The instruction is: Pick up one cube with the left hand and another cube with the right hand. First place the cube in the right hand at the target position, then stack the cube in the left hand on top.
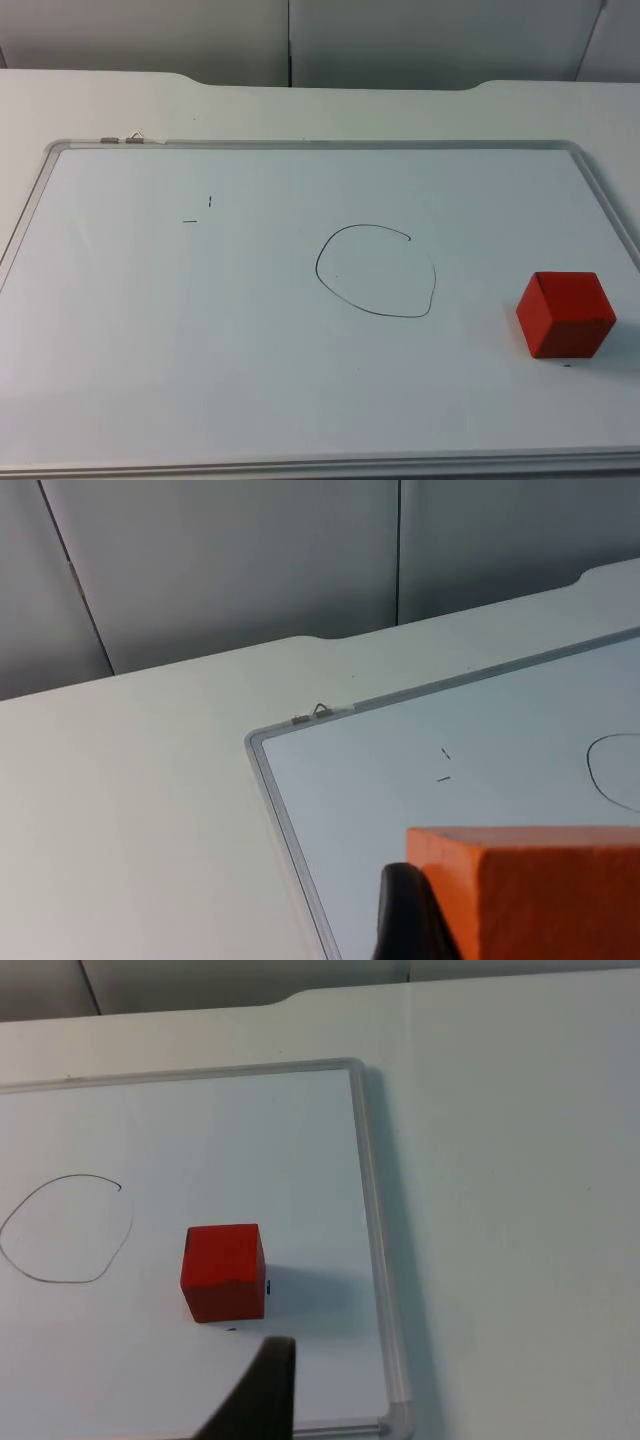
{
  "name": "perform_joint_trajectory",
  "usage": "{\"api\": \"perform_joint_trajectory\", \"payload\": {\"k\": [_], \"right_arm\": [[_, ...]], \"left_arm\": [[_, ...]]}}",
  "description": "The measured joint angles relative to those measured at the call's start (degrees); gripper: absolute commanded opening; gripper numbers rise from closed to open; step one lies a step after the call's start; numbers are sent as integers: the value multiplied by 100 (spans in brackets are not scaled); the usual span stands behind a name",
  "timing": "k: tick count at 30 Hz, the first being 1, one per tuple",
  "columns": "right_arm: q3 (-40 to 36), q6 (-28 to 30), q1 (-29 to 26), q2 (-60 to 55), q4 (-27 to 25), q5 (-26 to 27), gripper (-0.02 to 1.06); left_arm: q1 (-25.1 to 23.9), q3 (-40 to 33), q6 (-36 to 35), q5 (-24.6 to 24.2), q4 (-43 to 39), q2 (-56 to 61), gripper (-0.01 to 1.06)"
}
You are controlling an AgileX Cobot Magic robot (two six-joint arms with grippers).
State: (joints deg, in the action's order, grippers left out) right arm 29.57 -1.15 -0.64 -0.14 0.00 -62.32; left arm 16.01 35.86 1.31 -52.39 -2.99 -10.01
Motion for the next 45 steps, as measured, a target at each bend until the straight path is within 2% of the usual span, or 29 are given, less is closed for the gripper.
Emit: {"api": "perform_joint_trajectory", "payload": {"k": [5, 12, 15, 21, 25, 26, 30, 32, 33, 36, 42, 45], "right_arm": [[0, 0, 0, 0, 0, 0, 105], [171, 471, 0, -12, -558, 63, 105], [350, 505, 0, -205, -632, 93, 105], [785, 802, 0, -1462, -939, 307, 102], [1245, 1280, 0, -2779, -1457, 809, 102], [1245, 1280, 0, -2779, -1457, 809, 102], [1941, 1820, 0, -4236, -2129, 1085, 102], [2143, 1886, 0, -4645, -2242, 1084, 102], [2445, 1964, 0, -5258, -2326, 1029, 102], [2905, 1969, 76, -6343, -2349, 820, 102], [3135, 1634, 495, -7446, -2061, 835, 102], [3141, 971, 1048, -8032, -1382, 920, 102]], "left_arm": [[0, -319, 0, 134, -35, 224, 0], [0, -372, -3, 265, -142, 226, 0], [0, -372, -13, 265, -165, 226, 0], [0, -372, -13, 265, -165, 226, 0], [0, -372, -13, 265, -165, 226, 0], [0, -372, -13, 265, -165, 226, 0], [0, -372, -13, 265, -155, 226, 0], [0, -372, -13, 265, -155, 226, 0], [0, -372, -13, 265, -155, 226, 0], [0, -372, -13, 265, -155, 226, 0], [0, -372, -24, 265, -155, 226, 0], [0, -397, -24, 265, -155, 226, 0]]}}
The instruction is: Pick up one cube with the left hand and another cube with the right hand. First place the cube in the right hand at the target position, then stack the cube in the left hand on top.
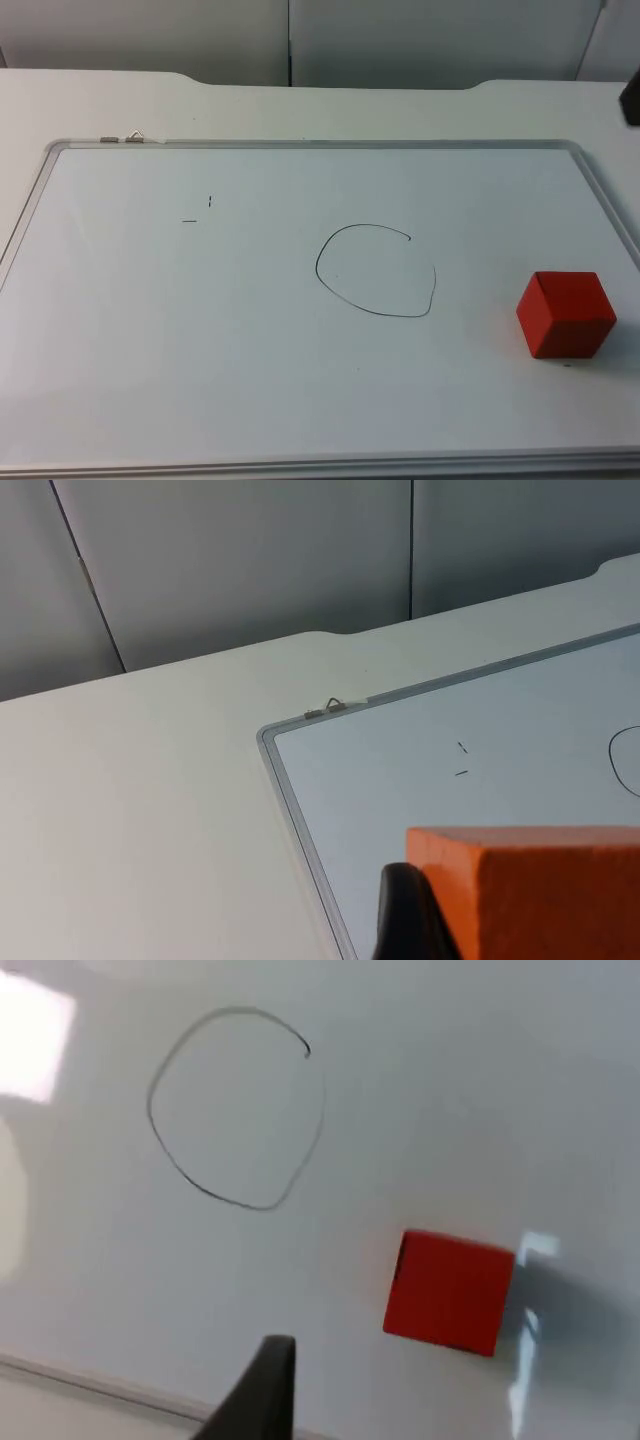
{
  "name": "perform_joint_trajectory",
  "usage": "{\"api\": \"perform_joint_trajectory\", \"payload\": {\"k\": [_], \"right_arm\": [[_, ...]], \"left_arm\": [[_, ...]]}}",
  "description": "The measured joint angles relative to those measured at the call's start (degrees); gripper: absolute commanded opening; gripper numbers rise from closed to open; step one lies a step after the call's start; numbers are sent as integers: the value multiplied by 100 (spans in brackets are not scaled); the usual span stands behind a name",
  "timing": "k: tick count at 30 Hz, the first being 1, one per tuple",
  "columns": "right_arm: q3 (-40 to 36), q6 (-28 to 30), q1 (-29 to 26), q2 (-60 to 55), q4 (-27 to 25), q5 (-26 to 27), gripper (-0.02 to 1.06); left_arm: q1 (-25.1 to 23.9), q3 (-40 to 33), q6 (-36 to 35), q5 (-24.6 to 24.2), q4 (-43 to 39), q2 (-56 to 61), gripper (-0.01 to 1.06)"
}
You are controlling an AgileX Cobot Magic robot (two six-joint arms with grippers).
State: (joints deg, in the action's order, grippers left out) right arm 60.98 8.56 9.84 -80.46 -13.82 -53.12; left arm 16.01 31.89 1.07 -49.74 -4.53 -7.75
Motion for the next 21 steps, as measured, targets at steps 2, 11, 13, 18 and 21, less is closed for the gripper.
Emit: {"api": "perform_joint_trajectory", "payload": {"k": [2, 11, 13, 18, 21], "right_arm": [[0, -479, 367, -308, 466, 84, 102], [-245, -1573, 1066, -870, 1082, 1127, 102], [-623, -1946, 1077, -892, 1324, 1558, 102], [-1254, -2558, 1077, -912, 1936, 2177, 102], [-1334, -2669, 1077, -925, 2027, 2374, 102]], "left_arm": [[0, -37, 0, 0, 11, 0, 0], [0, -50, 0, -13, 31, 0, 0], [0, -50, 0, -13, 31, 21, 0], [0, -50, 0, -13, 34, 121, 0], [0, -50, 0, -13, 34, 203, 0]]}}
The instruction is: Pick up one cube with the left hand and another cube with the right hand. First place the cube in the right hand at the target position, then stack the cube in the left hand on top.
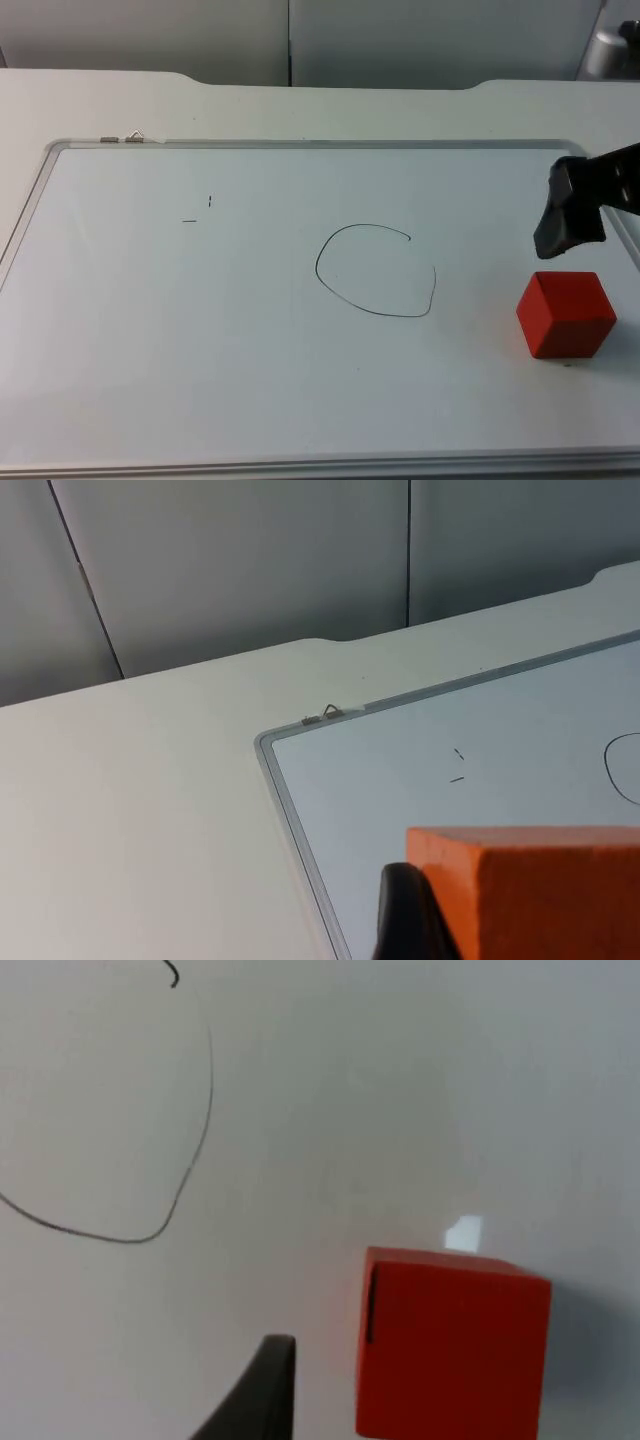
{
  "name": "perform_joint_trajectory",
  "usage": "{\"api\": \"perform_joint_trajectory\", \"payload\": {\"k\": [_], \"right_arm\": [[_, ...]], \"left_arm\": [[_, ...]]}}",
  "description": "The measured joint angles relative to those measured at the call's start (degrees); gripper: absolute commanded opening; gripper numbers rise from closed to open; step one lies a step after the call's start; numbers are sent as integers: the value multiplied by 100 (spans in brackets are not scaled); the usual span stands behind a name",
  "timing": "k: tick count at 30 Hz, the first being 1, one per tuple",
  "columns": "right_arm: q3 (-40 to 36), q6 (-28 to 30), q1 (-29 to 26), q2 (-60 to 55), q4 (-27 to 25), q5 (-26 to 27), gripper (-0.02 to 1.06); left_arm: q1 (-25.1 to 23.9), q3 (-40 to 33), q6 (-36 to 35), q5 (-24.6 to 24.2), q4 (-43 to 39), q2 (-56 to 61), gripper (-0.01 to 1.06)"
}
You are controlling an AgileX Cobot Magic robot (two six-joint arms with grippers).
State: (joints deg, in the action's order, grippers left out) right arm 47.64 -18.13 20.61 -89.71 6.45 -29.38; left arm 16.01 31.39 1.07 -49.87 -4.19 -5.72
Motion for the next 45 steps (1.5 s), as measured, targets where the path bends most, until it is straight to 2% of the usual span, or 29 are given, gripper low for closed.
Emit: {"api": "perform_joint_trajectory", "payload": {"k": [4, 12, 17, 22, 24, 25, 26, 29, 30, 31, 32, 34, 39, 43, 45], "right_arm": [[0, -78, 0, 0, 40, 313, 100], [0, -92, 0, -52, 40, 446, 100], [0, -104, 0, -538, 40, 570, 98], [0, -220, 0, -1170, 40, 912, 94], [0, -257, 0, -1364, 40, 1001, 86], [0, -257, 0, -1364, 40, 1001, 78], [0, -257, 0, -1435, 25, 1036, 78], [0, -266, 0, -1507, -20, 1068, 50], [0, -266, 0, -1507, -59, 1092, 50], [0, -269, 0, -1507, -75, 1092, 39], [0, -279, 0, -1484, -89, 1092, 22], [0, -279, 0, -1435, -101, 1082, 0], [0, -219, 0, -806, -124, 1006, 0], [0, 160, 0, 794, -124, 802, 0], [0, 269, 0, 1223, -124, 718, 0]], "left_arm": [[0, 0, 0, 0, -12, 133, 0], [0, 0, 0, 0, -35, 147, 0], [0, 0, 0, 0, -35, 147, 0], [0, 0, 0, 0, -35, 147, 0], [0, 0, 0, 0, -35, 147, 0], [0, 0, 0, 0, -35, 147, 0], [0, 0, 0, 0, -35, 147, 0], [0, 0, 0, 0, -35, 147, 0], [0, 0, 0, 0, -35, 147, 0], [0, 0, 0, 0, -35, 147, 0], [0, 0, 0, 0, -35, 147, 0], [0, 0, 0, 0, -35, 147, 0], [0, 0, 0, 0, -35, 147, 0], [0, 0, 0, 0, -35, 147, 0], [0, 0, 0, 0, -35, 147, 0]]}}
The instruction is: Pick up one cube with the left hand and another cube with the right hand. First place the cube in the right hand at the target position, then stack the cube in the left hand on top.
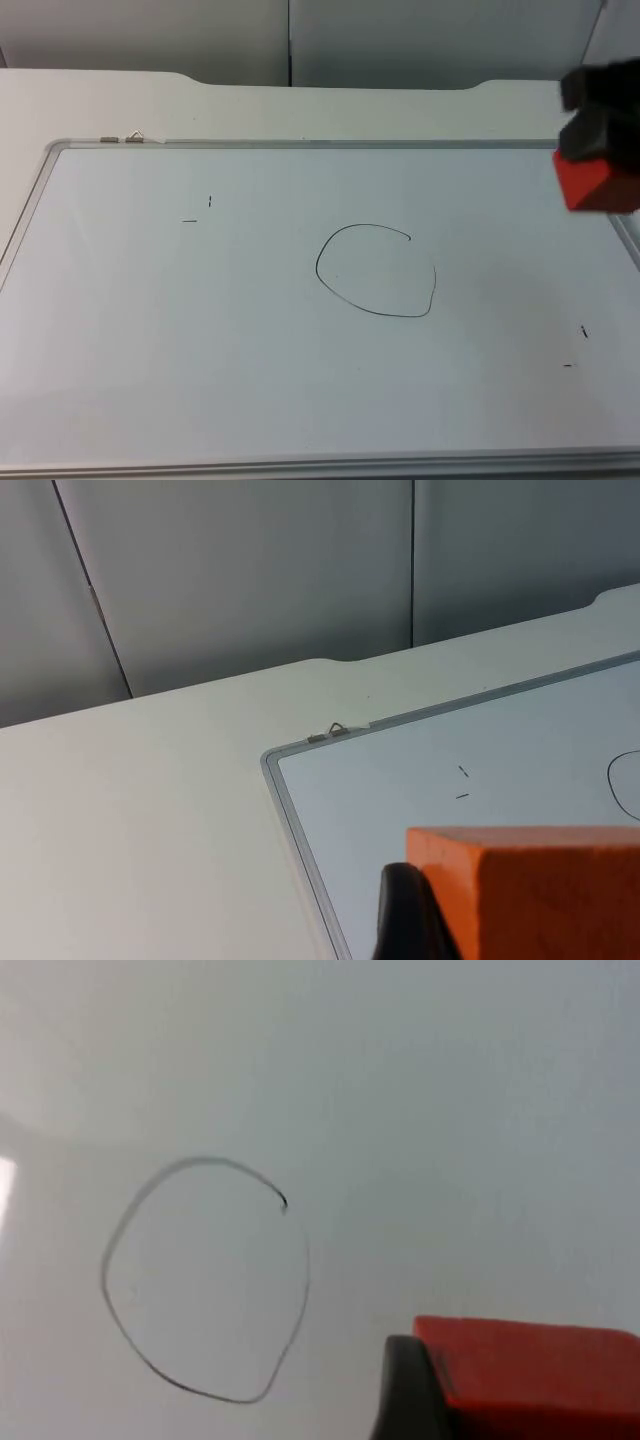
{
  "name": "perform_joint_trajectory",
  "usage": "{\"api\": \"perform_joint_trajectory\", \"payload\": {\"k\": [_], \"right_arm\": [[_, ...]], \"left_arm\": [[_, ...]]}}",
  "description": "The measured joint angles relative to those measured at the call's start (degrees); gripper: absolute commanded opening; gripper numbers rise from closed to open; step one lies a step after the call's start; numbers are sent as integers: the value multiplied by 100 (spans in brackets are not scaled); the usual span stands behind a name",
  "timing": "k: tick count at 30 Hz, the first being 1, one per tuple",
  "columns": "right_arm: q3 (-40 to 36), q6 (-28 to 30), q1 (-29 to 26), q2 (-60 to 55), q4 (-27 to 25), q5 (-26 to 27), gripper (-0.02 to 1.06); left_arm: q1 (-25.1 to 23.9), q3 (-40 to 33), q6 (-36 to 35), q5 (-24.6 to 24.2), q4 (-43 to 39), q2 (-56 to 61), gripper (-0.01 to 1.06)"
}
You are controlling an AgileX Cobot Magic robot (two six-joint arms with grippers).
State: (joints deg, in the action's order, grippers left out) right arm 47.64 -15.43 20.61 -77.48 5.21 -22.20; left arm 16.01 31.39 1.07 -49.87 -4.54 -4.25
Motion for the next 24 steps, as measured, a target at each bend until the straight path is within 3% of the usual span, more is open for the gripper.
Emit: {"api": "perform_joint_trajectory", "payload": {"k": [7, 13, 24], "right_arm": [[0, 870, 0, 2345, 0, -948, 0], [-9, 1302, 0, 3581, -83, -1516, 0], [-967, 1833, 0, 4759, -622, -1676, 0]], "left_arm": [[0, 0, 0, 0, 0, 0, 0], [0, 0, 0, 0, -11, 0, 0], [0, 0, 0, 0, -57, 0, 0]]}}
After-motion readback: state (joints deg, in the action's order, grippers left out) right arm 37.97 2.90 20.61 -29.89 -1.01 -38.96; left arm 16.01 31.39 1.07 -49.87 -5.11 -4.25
